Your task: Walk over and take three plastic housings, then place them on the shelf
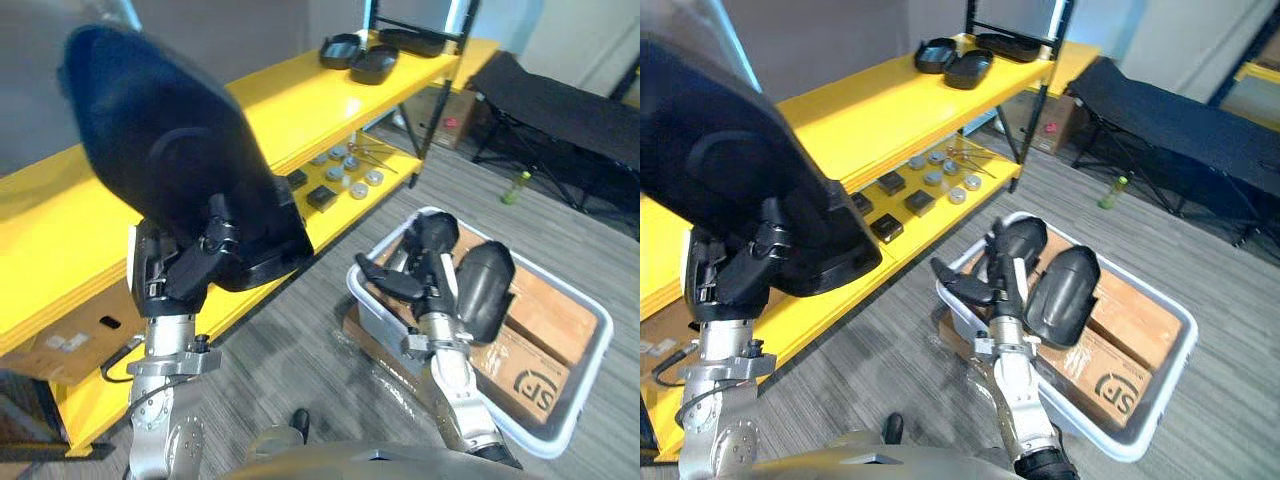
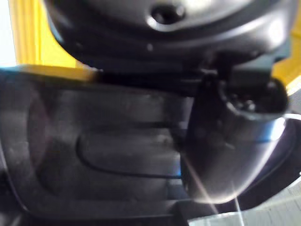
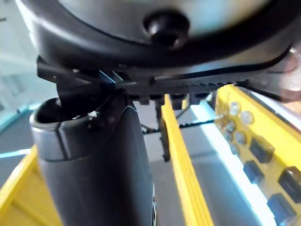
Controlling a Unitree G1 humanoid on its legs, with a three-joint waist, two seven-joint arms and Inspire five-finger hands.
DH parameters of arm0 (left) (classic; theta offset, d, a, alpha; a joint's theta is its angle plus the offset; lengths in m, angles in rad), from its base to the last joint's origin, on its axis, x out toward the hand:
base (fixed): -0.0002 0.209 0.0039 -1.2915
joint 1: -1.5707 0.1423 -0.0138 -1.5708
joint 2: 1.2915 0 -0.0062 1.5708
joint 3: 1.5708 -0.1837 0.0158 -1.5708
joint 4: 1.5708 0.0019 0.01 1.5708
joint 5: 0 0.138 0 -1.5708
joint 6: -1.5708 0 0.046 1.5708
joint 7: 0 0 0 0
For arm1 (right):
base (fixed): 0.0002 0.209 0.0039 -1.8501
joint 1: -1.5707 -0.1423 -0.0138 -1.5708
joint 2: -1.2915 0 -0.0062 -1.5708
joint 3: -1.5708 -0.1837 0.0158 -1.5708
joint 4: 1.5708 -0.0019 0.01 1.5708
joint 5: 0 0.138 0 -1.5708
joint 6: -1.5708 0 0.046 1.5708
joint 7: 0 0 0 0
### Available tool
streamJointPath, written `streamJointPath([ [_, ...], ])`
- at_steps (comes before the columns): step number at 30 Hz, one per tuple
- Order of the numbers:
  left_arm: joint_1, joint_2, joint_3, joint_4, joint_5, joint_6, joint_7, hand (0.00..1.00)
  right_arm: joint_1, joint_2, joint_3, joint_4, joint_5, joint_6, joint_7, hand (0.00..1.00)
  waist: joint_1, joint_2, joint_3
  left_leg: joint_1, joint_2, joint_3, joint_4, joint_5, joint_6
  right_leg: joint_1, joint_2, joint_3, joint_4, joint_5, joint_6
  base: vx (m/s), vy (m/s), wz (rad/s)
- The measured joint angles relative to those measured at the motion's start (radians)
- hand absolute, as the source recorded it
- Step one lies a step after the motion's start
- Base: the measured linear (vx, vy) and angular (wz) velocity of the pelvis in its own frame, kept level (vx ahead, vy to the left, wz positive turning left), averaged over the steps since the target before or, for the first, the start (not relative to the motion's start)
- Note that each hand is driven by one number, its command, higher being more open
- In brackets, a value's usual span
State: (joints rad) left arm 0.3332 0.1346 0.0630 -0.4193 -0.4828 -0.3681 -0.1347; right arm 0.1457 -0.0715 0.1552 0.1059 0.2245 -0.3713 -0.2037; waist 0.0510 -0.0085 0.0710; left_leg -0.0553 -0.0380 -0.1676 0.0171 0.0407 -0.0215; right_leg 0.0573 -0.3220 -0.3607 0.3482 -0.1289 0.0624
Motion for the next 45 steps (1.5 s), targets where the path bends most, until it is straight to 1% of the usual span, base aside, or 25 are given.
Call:
streamJointPath([
  [1,-0.014,-0.014,0.003,0.009,-0.011,0.002,0.003,0.00,-0.008,0.001,-0.029,-0.012,0.018,-0.017,0.014,1.00,0.001,-0.008,-0.003,-0.028,-0.013,0.013,0.020,0.011,-0.002,0.007,-0.005,-0.001,-0.038,-0.009,0.019,0.08,-0.102,0.46],
  [4,-0.008,-0.025,0.002,0.011,-0.018,0.002,0.017,0.00,-0.025,-0.009,-0.058,-0.032,0.027,-0.023,0.036,1.00,0.014,0.038,0.030,-0.036,0.000,0.062,0.036,0.017,-0.004,0.056,0.022,-0.003,-0.151,0.003,0.041,-0.02,-0.041,-0.03],
  [5,-0.009,-0.030,0.000,0.011,-0.018,0.002,0.024,0.00,-0.028,-0.013,-0.058,-0.032,0.026,-0.023,0.040,1.00,0.015,0.045,0.034,-0.037,0.005,0.066,0.038,0.018,-0.005,0.066,0.030,-0.003,-0.175,0.007,0.049,-0.07,-0.076,-0.27],
  [7,-0.009,-0.060,-0.018,0.010,-0.017,0.001,0.049,0.00,-0.039,-0.021,-0.054,-0.035,0.016,-0.023,0.047,1.00,0.018,0.067,0.048,-0.045,0.032,0.082,0.039,0.023,-0.023,0.079,0.061,-0.001,-0.233,0.019,0.070,-0.11,-0.090,-0.21],
  [10,-0.007,-0.072,-0.030,0.010,-0.016,0.001,0.073,0.00,-0.032,-0.022,-0.059,-0.048,0.019,-0.023,0.057,1.00,-0.005,0.090,0.072,-0.043,0.062,0.086,0.025,0.028,-0.046,0.082,0.095,-0.009,-0.237,0.013,0.071,-0.15,-0.074,-0.01],
  [12,-0.005,-0.081,-0.030,0.010,-0.016,0.001,0.086,0.00,-0.007,-0.021,-0.072,-0.068,0.024,-0.023,0.069,1.00,-0.007,0.092,0.074,-0.046,0.075,0.105,0.016,0.023,-0.048,0.070,0.100,-0.009,-0.215,0.001,0.069,-0.13,-0.044,0.07],
  [13,-0.004,-0.085,-0.029,0.010,-0.016,0.000,0.098,0.00,0.013,-0.028,-0.081,-0.086,0.029,-0.030,0.079,1.00,-0.016,0.093,0.075,-0.055,0.089,0.145,0.016,0.025,-0.046,0.058,0.096,-0.018,-0.192,-0.014,0.070,-0.09,-0.019,0.28],
  [16,0.024,-0.092,-0.023,0.010,-0.013,-0.003,0.131,0.00,0.011,-0.040,-0.085,-0.090,0.032,-0.035,0.112,1.00,-0.021,0.091,0.076,-0.074,0.090,0.194,0.042,0.030,-0.043,0.012,0.067,-0.017,-0.117,-0.050,0.075,-0.04,0.027,0.12],
  [19,0.038,-0.102,0.001,0.011,0.025,-0.002,0.167,0.00,-0.001,-0.039,-0.057,-0.087,0.035,-0.036,0.122,1.00,0.003,0.075,0.087,-0.122,0.057,0.201,0.185,-0.044,-0.029,-0.002,0.009,-0.010,-0.024,-0.104,0.092,0.05,0.074,0.06],
  [22,0.037,-0.099,0.039,0.010,0.031,-0.001,0.163,0.00,-0.019,-0.037,-0.020,-0.086,0.026,-0.030,0.106,1.00,0.031,0.049,0.092,-0.145,0.016,0.198,0.323,-0.152,-0.001,0.059,-0.038,-0.042,-0.005,-0.135,0.100,0.11,0.122,0.24],
  [24,0.030,-0.102,0.062,0.008,0.045,-0.001,0.166,0.00,-0.036,-0.041,-0.004,-0.079,0.021,-0.027,0.093,1.00,0.034,0.054,0.084,-0.140,-0.010,0.176,0.344,-0.182,0.006,-0.021,-0.094,-0.029,0.217,-0.099,0.033,0.16,0.139,0.43],
  [25,0.030,-0.095,0.084,0.008,0.075,0.001,0.181,0.00,-0.046,-0.038,0.008,-0.071,0.016,-0.023,0.088,1.00,0.035,0.050,0.087,-0.122,-0.023,0.162,0.328,-0.180,0.021,-0.107,-0.129,0.010,0.385,-0.017,-0.059,0.12,0.139,0.38],
  [26,0.032,-0.091,0.097,0.008,0.094,0.002,0.190,0.00,-0.048,-0.033,0.012,-0.067,0.015,-0.019,0.088,1.00,0.035,0.044,0.091,-0.100,-0.028,0.154,0.309,-0.177,0.028,-0.135,-0.137,0.034,0.439,0.041,-0.062,0.29,0.109,0.52],
  [27,0.038,-0.083,0.130,0.008,0.110,0.003,0.222,0.00,-0.049,-0.017,0.022,-0.056,0.008,-0.012,0.091,1.00,0.031,0.041,0.094,-0.046,-0.021,0.115,0.258,-0.170,0.047,-0.180,-0.121,0.082,0.541,0.081,-0.023,0.29,0.024,0.40],
  [29,0.037,-0.087,0.156,0.008,0.098,0.005,0.242,0.00,-0.060,-0.008,0.028,-0.056,0.002,-0.012,0.096,1.00,0.031,0.038,0.095,-0.021,-0.015,0.089,0.244,-0.171,0.052,-0.209,-0.084,0.085,0.570,-0.008,-0.022,0.32,-0.020,0.38],
  [30,0.037,-0.090,0.187,0.008,0.081,0.021,0.251,0.00,-0.078,-0.015,0.022,-0.056,-0.019,-0.011,0.104,1.00,0.031,0.047,0.101,0.023,-0.002,0.058,0.219,-0.167,0.046,-0.220,-0.014,0.051,0.490,-0.089,-0.028,0.32,-0.030,0.42],
  [32,0.036,-0.089,0.192,0.008,0.066,0.023,0.252,0.00,-0.087,-0.022,0.013,-0.067,-0.021,-0.012,0.104,1.00,0.028,0.055,0.099,0.035,0.007,0.030,0.206,-0.169,0.043,-0.232,0.037,0.065,0.368,-0.102,-0.039,0.19,-0.034,0.58],
  [34,0.019,-0.089,0.181,0.011,0.060,0.024,0.250,0.00,-0.091,-0.039,-0.023,-0.087,-0.020,-0.018,0.087,1.00,0.019,0.060,0.101,0.032,0.007,-0.053,0.208,-0.177,0.031,-0.254,0.107,0.184,0.177,-0.092,-0.024,0.19,-0.112,1.21],
  [36,0.018,-0.086,0.178,0.026,0.060,0.024,0.235,0.00,-0.085,-0.045,-0.056,-0.094,-0.019,-0.017,0.069,1.00,0.000,0.049,0.095,0.038,-0.004,-0.138,0.211,-0.186,0.012,-0.241,0.132,0.287,0.084,-0.062,0.012,0.21,-0.238,1.45],
  [38,0.025,-0.083,0.187,0.027,0.057,0.031,0.235,0.00,-0.081,-0.044,-0.075,-0.119,-0.012,-0.016,0.063,1.00,0.010,0.008,0.081,0.053,-0.032,-0.187,0.208,-0.208,-0.021,-0.189,0.112,0.299,0.008,0.030,0.020,0.22,-0.385,0.91],
  [39,0.028,-0.101,0.191,0.033,0.056,0.040,0.239,0.00,-0.091,-0.058,-0.075,-0.127,-0.012,-0.014,0.068,1.00,0.034,0.017,0.072,0.058,-0.019,-0.194,0.224,-0.235,-0.043,-0.152,0.109,0.254,-0.034,0.015,0.061,0.19,-0.350,0.64],
  [40,0.040,-0.118,0.181,0.032,0.053,0.061,0.234,0.00,-0.094,-0.084,-0.077,-0.135,-0.012,-0.011,0.067,1.00,0.029,0.052,0.059,0.036,0.024,-0.152,0.248,-0.246,-0.057,-0.108,0.141,0.199,-0.080,0.025,0.045,0.20,-0.365,0.76],
  [42,0.044,-0.126,0.175,0.032,0.053,0.073,0.219,0.00,-0.098,-0.092,-0.092,-0.138,-0.011,-0.006,0.073,1.00,0.028,0.075,0.043,0.033,0.076,-0.089,0.235,-0.240,-0.071,-0.084,0.171,0.157,-0.111,0.030,0.027,0.13,-0.223,0.67],
  [44,0.041,-0.129,0.160,0.032,0.053,0.087,0.190,0.00,-0.094,-0.092,-0.151,-0.141,-0.011,-0.004,0.095,1.00,0.011,0.076,0.043,0.028,0.130,0.086,0.200,-0.203,-0.070,-0.037,0.176,0.080,-0.155,0.035,0.018,0.09,-0.148,0.78],
  [45,0.038,-0.129,0.151,0.032,0.056,0.090,0.183,0.00,-0.090,-0.092,-0.174,-0.141,-0.011,-0.004,0.096,1.00,-0.001,0.075,0.043,0.028,0.142,0.135,0.195,-0.197,-0.067,-0.026,0.172,0.056,-0.163,0.035,0.018,0.06,-0.083,0.97],
])
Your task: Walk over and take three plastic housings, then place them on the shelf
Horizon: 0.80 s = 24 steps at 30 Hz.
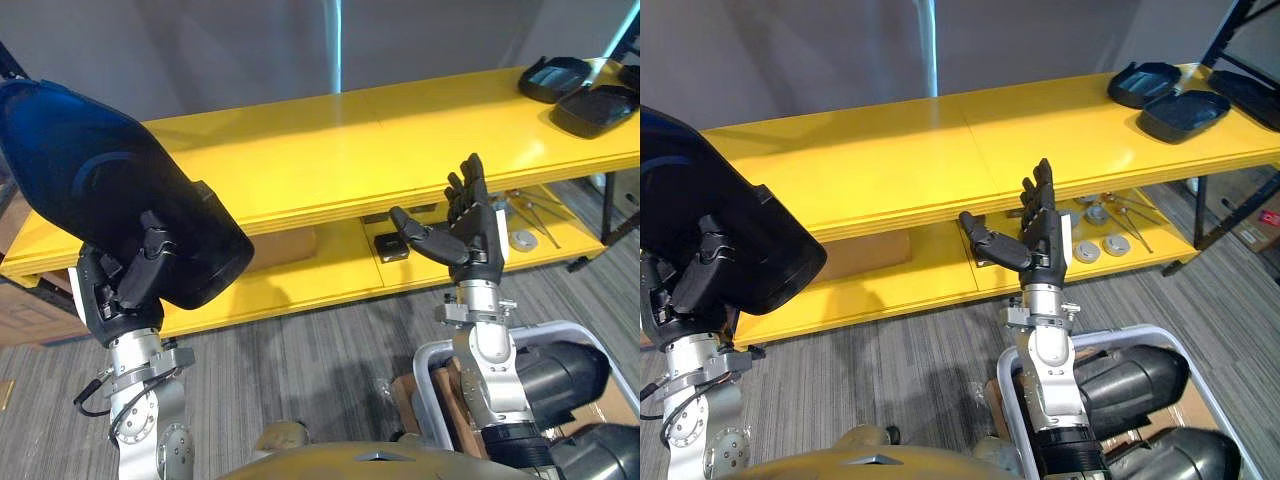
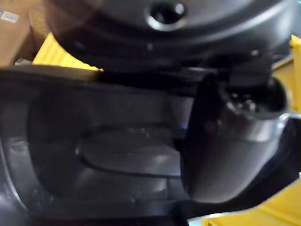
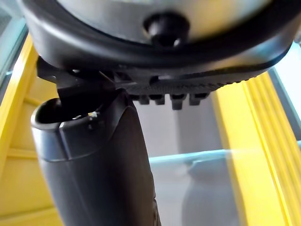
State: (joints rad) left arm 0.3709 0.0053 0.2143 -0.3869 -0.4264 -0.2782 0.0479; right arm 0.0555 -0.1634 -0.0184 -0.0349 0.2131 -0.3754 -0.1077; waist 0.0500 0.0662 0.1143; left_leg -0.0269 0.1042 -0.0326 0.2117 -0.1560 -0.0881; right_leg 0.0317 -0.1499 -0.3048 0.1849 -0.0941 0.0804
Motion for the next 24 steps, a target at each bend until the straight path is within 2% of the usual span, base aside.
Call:
streamJointPath([
  [1,-0.013,0.001,-0.022,0.002,0.013,0.006,-0.011,0.00,0.012,0.004,-0.039,-0.002,0.000,0.000,-0.003,1.00,-0.009,-0.005,0.003,-0.002,0.020,0.084,-0.009,0.017,0.015,0.014,-0.012,-0.037,-0.003,0.000,0.000,0.05,-0.035,0.91],
  [2,-0.030,0.001,-0.047,0.006,0.026,0.007,-0.017,0.00,0.025,0.004,-0.074,-0.002,0.000,0.000,-0.009,1.00,-0.023,-0.008,0.005,0.000,0.025,0.135,-0.018,0.044,-0.007,0.027,-0.024,-0.066,-0.010,0.000,0.000,0.04,-0.008,0.78],
  [3,-0.035,0.002,-0.059,0.006,0.036,0.007,-0.018,0.00,0.031,0.006,-0.089,-0.002,0.001,0.000,-0.010,1.00,-0.024,-0.009,0.004,0.003,0.020,0.135,-0.032,0.052,-0.017,0.028,-0.028,-0.072,-0.012,0.001,0.002,0.03,0.046,0.48],
  [7,-0.055,0.022,-0.078,0.006,0.092,0.029,-0.021,0.00,0.049,0.060,-0.108,-0.003,0.001,0.000,-0.009,1.00,-0.025,-0.036,0.003,0.027,-0.018,0.149,-0.084,0.081,-0.004,0.033,-0.055,-0.054,-0.043,0.020,0.026,0.01,0.080,-0.02],
  [12,-0.055,0.053,-0.081,0.006,0.126,0.044,-0.064,0.00,0.091,0.101,-0.082,-0.045,0.037,0.000,-0.006,1.00,-0.031,-0.036,0.003,0.074,-0.027,0.201,-0.133,0.093,0.002,0.057,-0.051,-0.007,-0.106,0.062,0.030,-0.03,0.045,-0.31],
  [15,-0.072,0.086,-0.084,0.006,0.126,0.051,-0.078,0.00,0.128,0.102,-0.052,-0.070,0.037,0.000,0.012,1.00,-0.060,-0.038,0.002,0.091,-0.027,0.233,-0.158,0.094,0.002,0.055,-0.040,0.029,-0.129,0.078,0.032,-0.05,0.009,-0.35],
  [21,-0.276,0.148,-0.134,0.084,0.115,0.115,-0.057,0.00,0.166,0.101,-0.036,-0.101,0.035,0.002,0.052,1.00,-0.104,-0.034,0.000,0.118,-0.022,0.307,-0.168,0.099,0.000,0.030,-0.027,0.106,-0.147,0.108,0.028,-0.02,0.021,-0.37],
  [24,-0.368,0.174,-0.150,0.157,0.079,0.161,-0.015,0.00,0.175,0.095,-0.030,-0.110,0.041,0.031,0.082,1.00,-0.139,-0.033,-0.001,0.139,-0.022,0.336,-0.183,0.099,0.000,0.026,-0.022,0.143,-0.156,0.119,0.030,-0.01,0.021,-0.36],
])
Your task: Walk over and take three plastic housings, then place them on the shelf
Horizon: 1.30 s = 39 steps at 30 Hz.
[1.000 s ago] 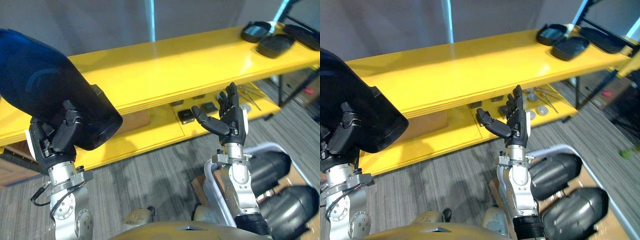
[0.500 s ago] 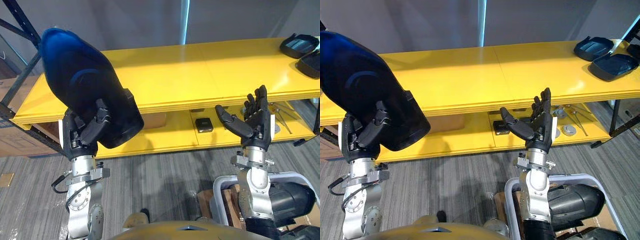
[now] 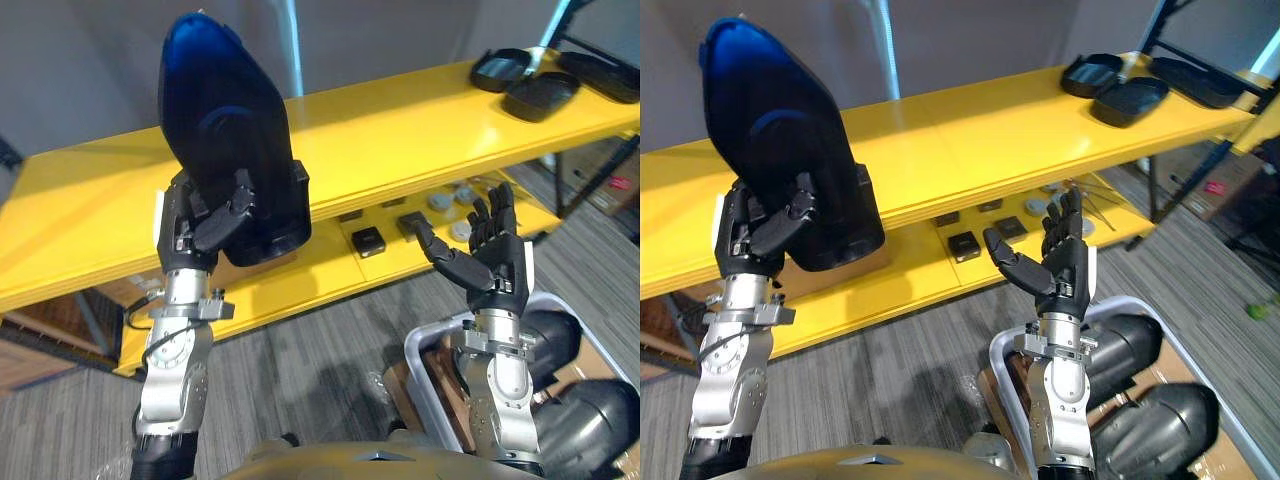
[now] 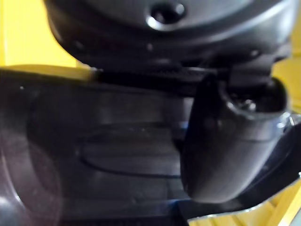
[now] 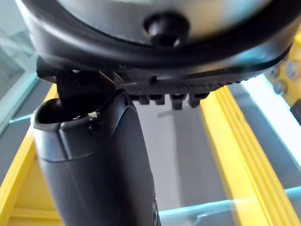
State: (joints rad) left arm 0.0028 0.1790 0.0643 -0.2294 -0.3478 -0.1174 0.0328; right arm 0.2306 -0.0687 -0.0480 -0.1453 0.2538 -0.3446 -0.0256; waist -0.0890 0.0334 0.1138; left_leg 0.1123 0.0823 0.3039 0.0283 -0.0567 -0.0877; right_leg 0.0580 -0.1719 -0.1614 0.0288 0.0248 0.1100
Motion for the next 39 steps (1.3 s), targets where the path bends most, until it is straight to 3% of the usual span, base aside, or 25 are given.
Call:
streamJointPath([
  [8,-0.334,0.191,-0.007,0.353,-0.083,0.037,0.157,0.00,0.072,-0.073,0.054,-0.028,0.046,0.077,0.134,1.00,-0.063,0.017,0.006,0.004,-0.002,0.071,-0.008,0.000,0.000,-0.047,0.011,0.074,0.005,0.017,0.001,-0.04,0.015,-0.26],
  [10,-0.374,0.214,0.027,0.378,-0.123,0.037,0.195,0.00,0.086,-0.097,0.086,-0.028,0.042,0.088,0.175,1.00,-0.084,0.034,0.009,-0.001,-0.002,0.084,-0.018,0.003,0.001,-0.065,0.012,0.088,0.005,0.020,0.002,-0.02,-0.002,-0.19],
  [16,-0.398,0.214,0.031,0.363,-0.156,0.006,0.270,0.00,0.107,-0.104,0.124,-0.028,0.028,0.102,0.194,1.00,-0.081,0.062,0.011,-0.001,-0.002,0.083,-0.033,0.007,-0.001,-0.074,0.019,0.085,0.005,0.019,0.001,0.03,-0.007,-0.01],
  [18,-0.366,0.210,0.032,0.314,-0.157,0.000,0.289,0.00,0.107,-0.104,0.131,-0.028,0.028,0.102,0.191,1.00,-0.080,0.062,0.011,-0.003,-0.002,0.075,-0.034,0.008,0.000,-0.073,0.019,0.081,0.005,0.018,0.000,0.01,-0.010,0.09],
  [20,-0.239,0.164,0.034,0.128,-0.155,-0.027,0.310,0.00,0.109,-0.102,0.137,-0.029,0.028,0.102,0.182,1.00,-0.078,0.062,0.012,-0.005,-0.003,0.055,-0.035,0.008,0.000,-0.066,0.017,0.065,0.004,0.017,-0.001,0.02,-0.004,0.18],
  [22,-0.065,0.059,0.026,-0.089,-0.127,-0.058,0.312,0.00,0.111,-0.092,0.136,-0.029,0.028,0.102,0.163,1.00,-0.071,0.062,0.012,-0.002,-0.002,0.024,-0.035,0.008,0.000,-0.042,0.015,0.035,0.000,0.014,-0.003,0.03,0.000,0.41],
  [25,0.127,-0.035,0.031,-0.249,-0.080,-0.108,0.295,0.00,0.111,-0.071,0.137,-0.038,0.028,0.102,0.140,1.00,-0.024,0.060,0.013,0.000,-0.002,-0.022,-0.032,0.009,0.001,0.000,0.010,-0.009,-0.021,0.007,-0.002,-0.01,-0.018,0.44],
  [28,0.260,-0.097,0.061,-0.288,-0.078,-0.151,0.250,0.00,0.105,-0.058,0.137,-0.055,0.028,0.101,0.116,1.00,0.023,0.057,0.016,0.000,-0.003,-0.075,-0.032,0.015,0.002,0.039,0.009,-0.064,-0.033,-0.002,-0.003,-0.05,-0.041,0.50],
  [31,0.329,-0.121,0.094,-0.288,-0.078,-0.163,0.214,0.00,0.083,-0.042,0.143,-0.055,0.020,0.097,0.066,1.00,0.065,0.045,0.021,-0.005,-0.002,-0.111,-0.033,0.025,0.004,0.059,0.010,-0.106,-0.034,-0.008,-0.009,-0.07,-0.046,0.39],
  [39,0.368,-0.144,0.099,-0.288,-0.113,-0.164,0.109,0.00,0.019,-0.032,0.159,-0.039,-0.052,0.064,-0.095,1.00,0.090,0.011,0.016,-0.033,-0.005,-0.166,-0.034,0.053,-0.003,0.066,0.002,-0.163,-0.034,-0.005,-0.007,-0.01,-0.009,0.21],
])
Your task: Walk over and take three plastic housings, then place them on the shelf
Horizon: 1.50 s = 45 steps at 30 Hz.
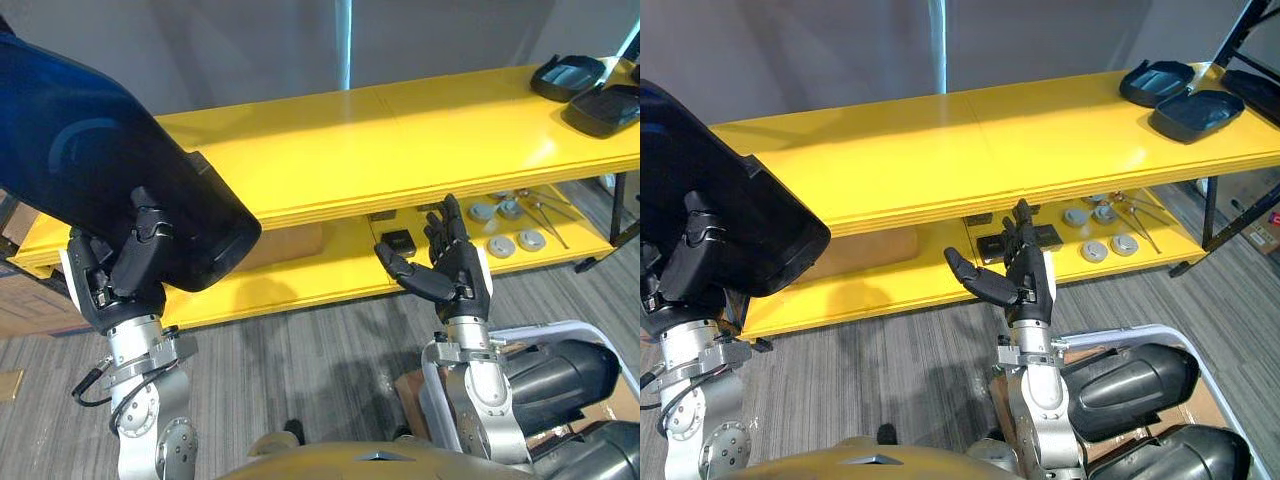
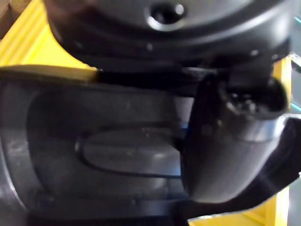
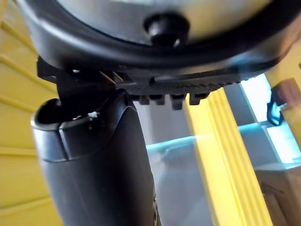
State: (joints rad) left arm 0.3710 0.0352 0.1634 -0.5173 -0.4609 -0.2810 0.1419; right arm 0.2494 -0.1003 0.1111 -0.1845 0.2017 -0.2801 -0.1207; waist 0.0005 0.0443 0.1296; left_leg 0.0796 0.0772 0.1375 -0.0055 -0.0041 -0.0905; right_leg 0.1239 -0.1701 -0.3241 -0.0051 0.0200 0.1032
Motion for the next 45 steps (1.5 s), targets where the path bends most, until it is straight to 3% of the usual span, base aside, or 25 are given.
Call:
streamJointPath([
  [7,0.000,0.000,0.001,0.002,0.000,0.000,-0.020,0.00,-0.047,-0.005,-0.001,0.082,0.002,-0.020,-0.018,1.00,0.014,-0.003,-0.001,0.001,-0.008,-0.005,0.008,-0.002,0.002,-0.004,-0.008,-0.002,0.021,-0.009,0.001,0.00,0.005,0.00],
  [10,-0.002,0.000,0.002,0.003,-0.001,0.000,-0.053,0.00,-0.050,-0.021,-0.002,0.111,0.002,-0.020,-0.025,1.00,0.024,-0.012,0.004,-0.004,-0.022,-0.007,0.069,-0.041,0.012,-0.034,-0.051,-0.002,0.140,-0.074,0.009,-0.03,0.062,0.03],
  [12,-0.013,0.003,0.004,0.003,-0.006,0.000,-0.071,0.00,-0.050,-0.021,-0.003,0.111,0.002,-0.021,-0.036,1.00,0.020,-0.039,0.022,-0.009,-0.051,-0.010,0.136,-0.090,0.028,-0.073,-0.108,0.004,0.275,-0.150,0.016,-0.04,0.069,0.07],
  [13,-0.019,0.003,0.004,0.003,-0.010,-0.001,-0.083,0.00,-0.049,-0.021,-0.005,0.113,0.002,-0.025,-0.045,1.00,0.017,-0.054,0.032,-0.012,-0.063,-0.013,0.174,-0.121,0.031,-0.098,-0.135,0.008,0.372,-0.185,-0.009,-0.07,0.030,-0.03],
  [14,-0.019,0.003,0.004,0.003,-0.010,-0.002,-0.085,0.00,-0.050,-0.020,-0.004,0.115,0.002,-0.029,-0.046,1.00,0.019,-0.057,0.034,-0.018,-0.066,-0.014,0.184,-0.130,0.036,-0.123,-0.146,0.011,0.422,-0.188,-0.027,-0.07,0.057,-0.14],
  [15,-0.019,0.005,0.005,0.003,-0.010,-0.002,-0.083,0.00,-0.050,-0.017,-0.004,0.120,0.002,-0.036,-0.045,1.00,0.018,-0.057,0.038,-0.026,-0.063,-0.006,0.200,-0.139,0.045,-0.163,-0.150,0.038,0.492,-0.164,-0.066,-0.04,0.084,-0.17],
  [17,-0.031,0.024,0.005,0.003,-0.009,-0.001,-0.079,0.00,-0.050,0.003,-0.010,0.133,0.001,-0.039,-0.040,1.00,-0.003,-0.061,0.064,-0.019,-0.050,-0.010,0.211,-0.146,0.059,-0.221,-0.144,0.076,0.598,-0.103,-0.110,-0.02,0.090,-0.09],
  [18,-0.036,0.036,0.002,0.006,-0.010,-0.001,-0.076,0.00,-0.042,0.019,-0.015,0.133,0.002,-0.039,-0.030,1.00,-0.013,-0.054,0.080,-0.017,-0.042,-0.019,0.212,-0.147,0.077,-0.252,-0.121,0.114,0.602,-0.139,-0.099,-0.01,0.028,-0.04],
  [20,-0.068,0.048,0.000,0.028,-0.009,-0.002,-0.069,0.00,-0.040,0.031,-0.026,0.131,0.003,-0.039,0.003,1.00,-0.027,-0.059,0.083,-0.026,-0.026,-0.022,0.211,-0.147,0.077,-0.273,-0.056,0.155,0.508,-0.163,-0.074,0.00,0.005,0.02],
  [23,-0.102,0.058,-0.010,0.084,-0.008,-0.007,-0.057,0.00,-0.030,0.023,-0.046,0.108,0.003,-0.041,0.048,1.00,-0.035,-0.074,0.081,-0.040,-0.047,-0.028,0.219,-0.157,0.059,-0.265,-0.019,0.164,0.348,-0.137,-0.070,0.05,-0.058,0.23],
  [24,-0.110,0.056,-0.022,0.111,-0.006,-0.007,-0.056,0.00,-0.031,0.005,-0.054,0.108,0.003,-0.044,0.052,1.00,-0.052,-0.074,0.080,-0.044,-0.053,-0.054,0.233,-0.173,0.039,-0.247,-0.017,0.164,0.333,-0.095,-0.054,0.11,-0.133,0.47],
  [28,-0.101,0.053,-0.052,0.128,-0.001,-0.007,-0.056,0.00,-0.045,-0.067,-0.080,0.108,0.004,-0.053,0.054,1.00,-0.041,0.004,0.058,-0.052,-0.001,-0.073,0.191,-0.168,0.028,-0.252,0.037,0.127,0.296,-0.123,-0.075,0.19,-0.122,0.24],
  [29,-0.107,0.055,-0.052,0.130,0.002,-0.008,-0.056,0.00,-0.053,-0.063,-0.096,0.112,0.004,-0.056,0.054,1.00,-0.039,0.009,0.059,-0.101,0.010,-0.056,0.319,-0.166,0.003,-0.236,0.045,0.118,0.286,-0.137,-0.089,0.23,-0.124,0.14],
  [30,-0.108,0.054,-0.053,0.137,0.005,-0.008,-0.057,0.00,-0.055,-0.060,-0.103,0.118,0.007,-0.056,0.051,1.00,-0.040,0.008,0.065,-0.152,0.022,-0.053,0.447,-0.164,0.004,-0.217,0.051,0.111,0.285,-0.143,-0.094,0.25,-0.139,0.05],
  [32,-0.086,0.039,-0.077,0.172,0.002,-0.009,-0.059,0.00,-0.050,-0.068,-0.130,0.131,0.011,-0.074,0.056,1.00,-0.029,0.041,0.098,-0.326,0.119,-0.074,0.944,-0.066,-0.001,-0.088,0.095,0.108,0.265,-0.183,-0.110,0.26,-0.124,-0.27],
  [33,-0.080,0.041,-0.085,0.183,0.002,-0.009,-0.060,0.00,-0.044,-0.066,-0.139,0.131,0.010,-0.085,0.056,1.00,-0.028,0.049,0.099,-0.352,0.138,-0.072,1.010,-0.075,0.005,-0.063,0.103,0.108,0.257,-0.192,-0.113,0.30,-0.036,-0.34],
  [34,-0.077,0.045,-0.089,0.204,0.005,-0.009,-0.074,0.00,-0.036,-0.056,-0.156,0.128,0.008,-0.115,0.057,1.00,-0.029,0.050,0.098,-0.373,0.146,-0.048,1.008,-0.112,0.027,-0.023,0.101,0.113,0.241,-0.205,-0.114,0.32,-0.015,-0.34],
  [35,-0.077,0.044,-0.091,0.209,0.005,-0.009,-0.085,0.00,-0.037,-0.052,-0.165,0.126,0.009,-0.145,0.064,1.00,-0.031,0.047,0.100,-0.374,0.145,-0.017,0.887,-0.138,0.037,-0.001,0.093,0.129,0.220,-0.207,-0.111,0.32,0.001,-0.33],
  [38,-0.089,0.044,-0.103,0.207,0.011,-0.024,-0.118,0.00,-0.038,-0.051,-0.186,0.093,0.011,-0.150,0.063,1.00,-0.032,0.034,0.105,-0.352,0.125,0.010,0.546,-0.127,0.032,0.015,0.060,0.154,0.209,-0.205,-0.090,0.39,0.108,-0.25],
  [40,-0.097,0.046,-0.116,0.202,0.039,-0.024,-0.159,0.00,-0.043,-0.053,-0.185,0.092,0.007,-0.152,0.057,1.00,-0.031,0.016,0.117,-0.301,0.086,-0.033,0.281,-0.017,0.005,0.039,0.011,0.178,0.233,-0.217,-0.071,0.30,0.202,-0.33],
  [41,-0.097,0.051,-0.119,0.200,0.041,-0.024,-0.175,0.00,-0.044,-0.057,-0.182,0.090,0.002,-0.152,0.045,1.00,-0.029,0.019,0.115,-0.271,0.081,-0.044,0.219,0.055,0.013,0.052,-0.001,0.195,0.249,-0.233,-0.043,0.34,0.282,-0.42],
  [42,-0.095,0.056,-0.120,0.194,0.041,-0.024,-0.188,0.00,-0.044,-0.061,-0.179,0.080,0.002,-0.152,0.036,1.00,-0.027,0.030,0.108,-0.243,0.080,-0.062,0.184,0.175,0.040,0.062,-0.008,0.218,0.274,-0.260,-0.006,0.41,0.460,-0.46],
  [43,-0.098,0.072,-0.119,0.194,0.039,-0.022,-0.202,0.00,-0.048,-0.052,-0.173,0.073,-0.001,-0.153,0.019,1.00,-0.031,0.023,0.093,-0.213,0.072,-0.071,0.192,0.107,-0.025,0.066,-0.028,0.246,0.298,-0.303,0.035,0.33,0.400,-0.35],
  [44,-0.109,0.087,-0.117,0.200,0.038,-0.017,-0.204,0.00,-0.051,-0.033,-0.166,0.074,-0.001,-0.153,0.012,1.00,-0.033,-0.008,0.094,-0.210,0.042,-0.058,0.205,0.097,-0.013,0.064,-0.062,0.251,0.303,-0.308,0.042,0.34,0.428,-0.42],
  [45,-0.106,0.107,-0.113,0.198,0.039,0.007,-0.204,0.00,-0.052,-0.009,-0.150,0.070,-0.016,-0.153,0.007,1.00,-0.028,-0.031,0.088,-0.209,0.022,-0.029,0.218,0.069,0.007,0.048,-0.092,0.257,0.301,-0.273,0.049,0.17,0.216,-0.32],
])
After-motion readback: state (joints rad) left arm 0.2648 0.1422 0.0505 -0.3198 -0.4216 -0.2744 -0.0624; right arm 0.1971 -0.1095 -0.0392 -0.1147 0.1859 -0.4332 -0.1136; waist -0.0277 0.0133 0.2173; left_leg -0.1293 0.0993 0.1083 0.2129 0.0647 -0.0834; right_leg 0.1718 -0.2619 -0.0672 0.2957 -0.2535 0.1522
